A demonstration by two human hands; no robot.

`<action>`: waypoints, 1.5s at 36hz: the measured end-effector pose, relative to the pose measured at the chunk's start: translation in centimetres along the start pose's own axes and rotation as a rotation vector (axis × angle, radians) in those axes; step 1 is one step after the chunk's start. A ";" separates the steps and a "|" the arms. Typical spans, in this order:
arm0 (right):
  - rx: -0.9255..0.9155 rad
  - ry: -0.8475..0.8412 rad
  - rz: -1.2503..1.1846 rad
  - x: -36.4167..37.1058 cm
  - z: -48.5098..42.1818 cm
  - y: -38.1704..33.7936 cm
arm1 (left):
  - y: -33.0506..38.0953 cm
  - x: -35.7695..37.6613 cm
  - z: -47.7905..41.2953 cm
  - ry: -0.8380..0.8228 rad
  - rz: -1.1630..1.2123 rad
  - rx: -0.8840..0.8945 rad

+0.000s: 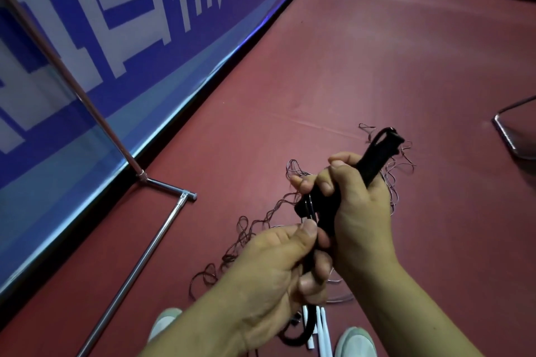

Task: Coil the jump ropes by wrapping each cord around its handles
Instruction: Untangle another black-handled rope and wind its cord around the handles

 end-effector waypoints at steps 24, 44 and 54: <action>0.295 -0.043 0.255 0.2 0.9 1.2 | 0.8 0.6 0.1 0.028 -0.043 0.261; 0.486 0.121 0.078 -0.3 1.6 2.4 | 2.8 0.1 0.2 0.057 -0.128 0.456; 0.464 0.042 0.013 0.0 1.4 2.3 | 5.0 -0.3 1.4 0.133 -0.476 0.551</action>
Point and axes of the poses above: each hand's wrist, its own z-axis away from the middle knuckle, its own x-axis out of the palm, y = z × x, the point moved 7 cm from there along -z, towards the middle knuckle, and after that the axes turned 13 degrees about -x, right-handed, at the moved point
